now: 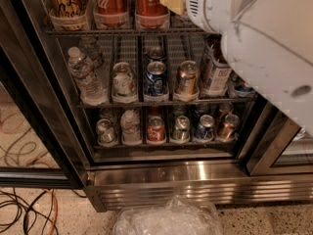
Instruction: Pick blue plastic bottle from top shelf of fridge
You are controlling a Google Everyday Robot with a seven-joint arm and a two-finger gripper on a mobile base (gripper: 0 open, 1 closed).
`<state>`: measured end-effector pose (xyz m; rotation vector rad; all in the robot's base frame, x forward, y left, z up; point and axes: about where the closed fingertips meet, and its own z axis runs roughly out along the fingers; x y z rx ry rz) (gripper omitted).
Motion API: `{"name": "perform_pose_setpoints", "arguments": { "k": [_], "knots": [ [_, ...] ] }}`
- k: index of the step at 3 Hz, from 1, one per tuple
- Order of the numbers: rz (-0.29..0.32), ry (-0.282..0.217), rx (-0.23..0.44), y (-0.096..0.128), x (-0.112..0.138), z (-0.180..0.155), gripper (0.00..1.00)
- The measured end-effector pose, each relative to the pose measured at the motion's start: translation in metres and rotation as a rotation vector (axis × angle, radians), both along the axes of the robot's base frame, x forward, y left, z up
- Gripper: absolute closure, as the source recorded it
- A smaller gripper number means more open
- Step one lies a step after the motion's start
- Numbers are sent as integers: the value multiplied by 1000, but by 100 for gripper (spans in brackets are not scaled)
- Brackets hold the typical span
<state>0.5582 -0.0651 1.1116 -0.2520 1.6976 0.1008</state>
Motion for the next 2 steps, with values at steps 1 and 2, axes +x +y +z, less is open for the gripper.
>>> {"name": "perform_pose_setpoints", "arguments": {
  "k": [1,2],
  "knots": [
    [-46,27,-5,1,25,-14,30],
    [-119,28,-18,-7,47,-24,32]
  ]
}}
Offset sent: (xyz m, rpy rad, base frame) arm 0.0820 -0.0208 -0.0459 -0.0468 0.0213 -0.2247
